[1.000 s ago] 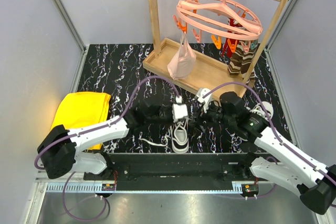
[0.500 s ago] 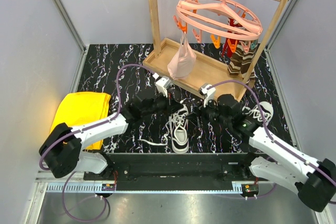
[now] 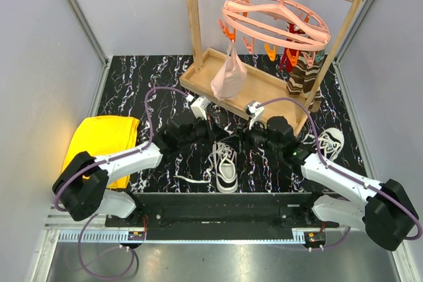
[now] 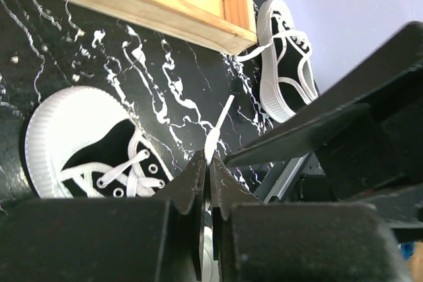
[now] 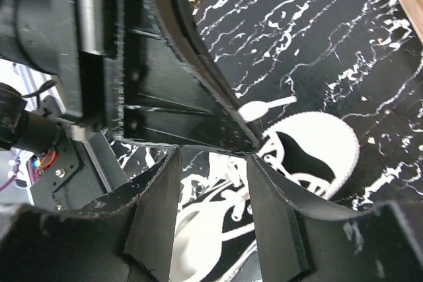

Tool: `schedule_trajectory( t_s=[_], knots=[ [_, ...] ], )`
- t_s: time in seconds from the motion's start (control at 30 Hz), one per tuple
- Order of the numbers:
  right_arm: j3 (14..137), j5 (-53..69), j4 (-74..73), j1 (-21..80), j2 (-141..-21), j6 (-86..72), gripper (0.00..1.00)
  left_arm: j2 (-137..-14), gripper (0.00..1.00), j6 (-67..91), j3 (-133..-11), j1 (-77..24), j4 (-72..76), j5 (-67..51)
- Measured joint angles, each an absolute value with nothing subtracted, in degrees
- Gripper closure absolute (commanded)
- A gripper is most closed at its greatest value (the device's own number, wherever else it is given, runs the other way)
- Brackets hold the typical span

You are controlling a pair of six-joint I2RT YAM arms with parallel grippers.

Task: Tie the shoes

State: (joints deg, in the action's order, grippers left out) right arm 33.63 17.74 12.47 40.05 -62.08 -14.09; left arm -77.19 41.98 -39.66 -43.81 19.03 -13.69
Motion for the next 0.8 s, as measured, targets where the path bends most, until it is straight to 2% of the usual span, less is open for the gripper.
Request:
schedule_trajectory(
  t_s=[0.23,0.7,0.8],
  knots=[
    [32.58,18.09,14.85,40.05,-62.72,-14.46,0.5,-78.59,0.95,45.91,-39.59,-42.65,20.14,-13.85],
    [30.28,17.47,17.34,40.07,-65.8,-13.02,0.49,-80.64,0.95,50.46,-39.62,-41.6,20.71,-15.0],
    [30.3,17.47,18.57,40.05,-67.26,-13.02,0.52,-80.84,0.94,50.96,-39.59,-41.54,20.71,-15.07]
  ],
)
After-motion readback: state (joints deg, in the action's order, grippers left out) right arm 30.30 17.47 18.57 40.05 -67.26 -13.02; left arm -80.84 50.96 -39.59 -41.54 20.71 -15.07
